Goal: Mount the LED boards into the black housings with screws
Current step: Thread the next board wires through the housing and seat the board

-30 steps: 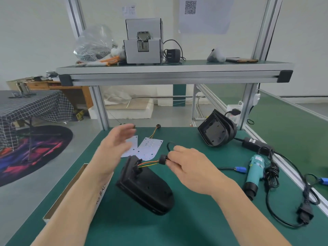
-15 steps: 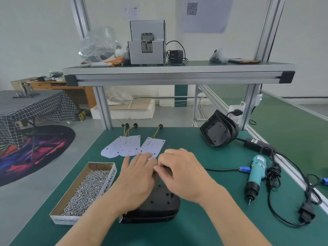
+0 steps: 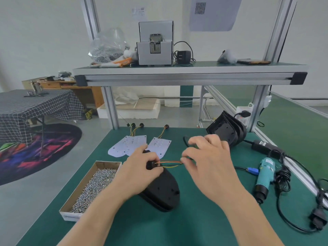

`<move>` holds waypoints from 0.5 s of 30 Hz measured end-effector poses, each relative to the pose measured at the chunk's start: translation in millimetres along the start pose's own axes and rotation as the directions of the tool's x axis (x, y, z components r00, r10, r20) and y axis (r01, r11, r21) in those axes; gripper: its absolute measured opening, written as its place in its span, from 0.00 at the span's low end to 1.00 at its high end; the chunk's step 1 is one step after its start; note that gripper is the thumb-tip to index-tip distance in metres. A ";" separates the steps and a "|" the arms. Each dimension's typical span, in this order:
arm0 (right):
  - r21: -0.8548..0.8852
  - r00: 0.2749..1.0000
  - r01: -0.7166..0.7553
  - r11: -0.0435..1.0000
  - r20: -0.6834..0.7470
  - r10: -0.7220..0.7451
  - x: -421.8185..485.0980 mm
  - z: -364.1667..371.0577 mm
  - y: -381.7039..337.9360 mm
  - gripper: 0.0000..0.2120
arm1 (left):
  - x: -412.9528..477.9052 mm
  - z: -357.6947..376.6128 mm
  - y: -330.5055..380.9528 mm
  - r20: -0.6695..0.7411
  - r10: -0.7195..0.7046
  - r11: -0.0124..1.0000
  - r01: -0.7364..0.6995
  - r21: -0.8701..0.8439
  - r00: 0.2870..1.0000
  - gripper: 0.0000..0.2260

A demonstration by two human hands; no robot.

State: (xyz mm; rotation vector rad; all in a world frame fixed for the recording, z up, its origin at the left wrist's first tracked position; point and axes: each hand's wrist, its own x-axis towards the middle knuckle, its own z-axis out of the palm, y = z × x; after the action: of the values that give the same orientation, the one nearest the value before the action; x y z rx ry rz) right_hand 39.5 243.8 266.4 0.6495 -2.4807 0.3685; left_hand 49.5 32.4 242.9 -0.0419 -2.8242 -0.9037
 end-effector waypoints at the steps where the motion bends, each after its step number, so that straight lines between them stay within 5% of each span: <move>1: -0.013 1.000 0.019 1.000 -0.014 -0.019 -2.7 -1.9 -5.5 0.11 | -0.3 3.3 7.5 -0.035 0.015 0.999 -0.014 0.033 0.999 0.03; 4: -0.020 0.992 0.102 0.995 0.080 -0.101 -8.2 10.5 -24.0 0.11 | 1.5 10.8 27.4 -0.096 0.098 0.989 -0.085 0.123 0.991 0.04; 7: 0.129 0.982 0.011 0.992 0.184 -0.035 -4.3 19.9 -23.1 0.02 | 6.2 11.9 36.9 -0.099 0.117 0.988 -0.106 0.117 0.988 0.06; 10: 0.268 0.978 -0.057 0.962 0.209 0.000 -4.7 26.4 -12.4 0.08 | 7.4 8.4 35.9 -0.012 0.144 0.990 -0.144 -0.001 0.990 0.11; 13: 0.389 0.989 -0.119 0.913 0.132 0.072 -8.7 31.8 -1.7 0.12 | 3.8 0.9 28.7 0.070 0.147 0.949 -0.120 -0.293 0.987 0.19; 15: 0.497 0.985 -0.173 0.851 0.096 0.144 -11.0 32.5 4.4 0.13 | 2.2 1.6 22.1 0.103 0.103 0.744 -0.008 -0.668 0.989 0.17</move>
State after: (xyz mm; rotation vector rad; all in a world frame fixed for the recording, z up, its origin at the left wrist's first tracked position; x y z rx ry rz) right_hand 31.2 239.1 233.2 0.6581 -2.5050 1.1060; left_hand 48.8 51.3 254.7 -0.2880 -2.4188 -1.9115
